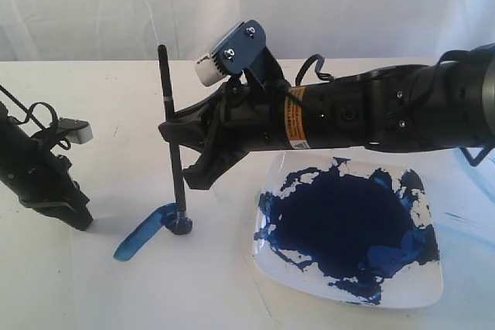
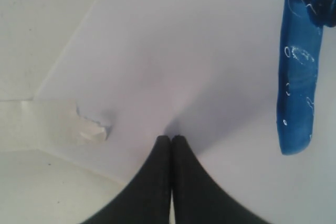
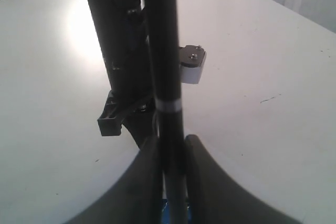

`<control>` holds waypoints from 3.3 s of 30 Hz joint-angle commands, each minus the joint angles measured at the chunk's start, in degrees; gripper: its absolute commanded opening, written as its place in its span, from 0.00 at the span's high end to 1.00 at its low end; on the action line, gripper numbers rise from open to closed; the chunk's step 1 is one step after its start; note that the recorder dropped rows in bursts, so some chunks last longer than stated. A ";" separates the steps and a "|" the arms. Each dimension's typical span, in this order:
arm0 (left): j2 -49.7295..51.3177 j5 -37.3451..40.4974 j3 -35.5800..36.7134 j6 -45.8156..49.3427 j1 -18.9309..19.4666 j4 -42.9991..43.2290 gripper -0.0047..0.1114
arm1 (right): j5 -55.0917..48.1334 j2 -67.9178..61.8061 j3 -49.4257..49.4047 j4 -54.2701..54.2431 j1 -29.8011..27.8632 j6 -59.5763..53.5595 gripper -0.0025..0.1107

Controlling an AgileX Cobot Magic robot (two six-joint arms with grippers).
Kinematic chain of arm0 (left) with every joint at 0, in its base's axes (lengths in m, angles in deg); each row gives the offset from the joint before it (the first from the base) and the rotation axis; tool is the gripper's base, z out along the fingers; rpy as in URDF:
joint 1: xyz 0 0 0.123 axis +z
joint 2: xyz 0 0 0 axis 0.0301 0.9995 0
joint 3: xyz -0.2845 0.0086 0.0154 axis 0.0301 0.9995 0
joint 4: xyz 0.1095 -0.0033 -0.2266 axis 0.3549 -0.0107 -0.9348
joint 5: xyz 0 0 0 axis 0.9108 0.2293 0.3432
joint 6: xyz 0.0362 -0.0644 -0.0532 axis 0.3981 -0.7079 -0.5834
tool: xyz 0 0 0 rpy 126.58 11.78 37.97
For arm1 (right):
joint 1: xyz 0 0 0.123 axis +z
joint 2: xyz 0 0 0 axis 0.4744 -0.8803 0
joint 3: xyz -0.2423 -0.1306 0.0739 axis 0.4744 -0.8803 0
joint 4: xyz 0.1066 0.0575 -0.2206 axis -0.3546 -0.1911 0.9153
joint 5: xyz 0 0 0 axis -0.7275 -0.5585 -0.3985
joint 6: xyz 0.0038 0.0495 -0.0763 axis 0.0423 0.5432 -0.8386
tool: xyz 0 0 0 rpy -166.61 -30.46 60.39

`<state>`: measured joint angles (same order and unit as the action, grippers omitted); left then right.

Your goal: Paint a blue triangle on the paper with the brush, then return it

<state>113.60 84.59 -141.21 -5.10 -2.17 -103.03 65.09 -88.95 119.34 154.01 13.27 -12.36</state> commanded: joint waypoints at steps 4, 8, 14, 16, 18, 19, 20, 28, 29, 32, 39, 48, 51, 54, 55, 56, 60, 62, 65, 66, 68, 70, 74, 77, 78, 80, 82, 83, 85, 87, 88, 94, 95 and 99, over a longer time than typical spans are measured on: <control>-0.43 1.06 0.62 -0.33 -0.11 0.32 0.96 | -2.19 1.99 -0.09 6.68 -0.30 6.95 0.98; -0.43 1.06 0.62 -0.33 -0.11 0.32 0.96 | -3.74 2.95 -0.09 10.38 -0.30 10.73 0.98; -0.43 1.06 0.62 -0.33 -0.11 0.32 0.96 | -3.86 3.58 -0.09 13.55 -0.30 14.15 0.98; -0.43 1.06 0.62 -0.33 -0.11 0.32 0.96 | -3.86 3.68 -0.09 13.55 -0.30 14.16 0.98; -0.43 1.27 0.62 -0.33 -0.11 0.32 0.96 | -3.86 3.84 -0.09 13.55 -0.30 14.16 0.98; -0.43 1.27 0.62 -0.33 -0.11 0.32 0.96 | -4.01 4.11 -0.09 13.55 -0.30 14.16 0.98; -0.43 1.27 0.62 -0.33 -0.11 0.32 0.96 | -4.01 4.23 -0.09 13.55 -0.30 14.16 0.98; -0.43 1.27 0.62 -0.33 -0.11 0.21 0.96 | -4.71 6.41 -0.09 13.68 -0.30 15.74 0.98; -0.43 1.27 0.62 -0.33 -0.11 0.21 0.96 | -4.71 6.52 -0.09 13.68 -0.30 16.31 0.98; -0.43 1.47 0.62 -0.33 -0.11 0.20 0.96 | -5.16 7.05 -0.09 15.95 -0.41 17.85 0.98; -0.43 1.47 0.62 -0.33 -0.11 0.20 0.96 | -5.80 8.48 -0.09 23.99 -0.41 26.16 0.98; -0.43 1.68 0.62 -0.33 -0.11 0.20 0.96 | -5.63 10.13 -0.09 27.51 -0.41 31.58 0.98; -0.43 1.68 0.62 -0.33 -0.11 0.20 0.96 | -5.63 10.80 -0.09 27.51 -0.41 32.82 0.98; -0.43 1.68 0.62 -0.33 -0.11 0.20 0.96 | -5.39 11.35 -0.09 27.51 -0.41 33.32 0.98; -0.43 1.68 0.62 -0.33 -0.11 0.20 0.96 | -5.39 11.58 -0.09 27.51 -0.41 33.88 0.98; -0.43 1.79 0.62 -0.33 -0.11 0.20 0.96 | -5.39 11.70 -0.09 27.51 -0.41 34.14 0.98; -0.43 1.89 0.62 -0.33 -0.11 0.20 0.96 | -5.29 12.13 -0.09 27.51 -0.41 34.14 0.98; -0.43 1.89 0.62 -0.33 -0.11 0.20 0.96 | -5.29 12.41 -0.09 27.51 -0.41 34.03 0.98; -0.43 1.89 0.62 -0.33 -0.11 0.20 0.96 | -5.76 12.39 -0.09 27.51 -0.41 33.61 0.98; -0.43 1.89 0.62 -0.33 -0.11 0.20 0.96 | -6.54 12.26 -0.09 27.51 -0.41 33.50 0.98; -0.43 1.89 0.62 -0.33 -0.11 0.20 0.96 | -8.21 11.99 -0.09 27.51 -0.41 33.50 0.98; -0.43 1.77 0.62 -0.33 -0.11 0.20 0.96 | -10.34 11.77 -0.09 26.30 -0.41 31.84 0.98; -0.43 1.77 0.62 -0.33 -0.11 0.20 0.96 | -11.63 10.70 0.02 11.43 -0.41 19.72 0.98; -0.43 1.77 0.62 -0.33 -0.11 0.20 0.96 | -9.89 8.08 0.50 -2.06 -0.41 9.39 0.98; -0.43 1.77 0.62 -0.33 -0.11 0.20 0.96 | -9.26 7.33 0.88 -2.39 -0.41 9.27 0.98; -0.43 1.77 0.62 -0.33 -0.11 0.20 0.96 | -8.32 5.25 2.01 -2.39 -0.41 9.13 0.98; -0.43 1.77 0.62 -0.33 -0.11 0.20 0.96 | -8.57 4.09 2.55 -2.24 -0.41 8.76 0.98; -0.43 1.77 0.62 -0.33 -0.11 0.20 0.96 | -10.18 3.72 2.55 -2.24 -0.41 8.51 0.98; -0.43 1.77 0.62 -0.33 -0.11 0.20 0.96 | -10.60 3.32 2.55 -2.01 -0.41 8.51 0.98; -0.43 1.77 0.62 -0.33 -0.11 0.20 0.96 | -10.60 3.32 2.55 -2.04 -0.41 9.95 0.98; -0.43 1.77 0.62 -0.33 -0.11 0.20 0.96 | -10.60 3.32 2.55 -1.68 -0.41 11.67 0.98; -0.43 1.66 0.62 -0.33 -0.11 0.20 0.96 | -10.70 3.32 2.55 9.51 -0.41 23.00 0.98; -0.43 1.66 0.62 -0.33 -0.11 0.20 0.96 | -10.70 3.46 2.55 11.61 -0.41 24.46 0.98; -0.43 1.66 0.62 -0.33 -0.11 0.20 0.96 | -10.70 4.08 2.55 17.91 -0.41 30.35 0.98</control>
<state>113.60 85.08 -141.21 -5.10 -2.17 -102.81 54.55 -85.62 121.47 167.02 13.27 13.72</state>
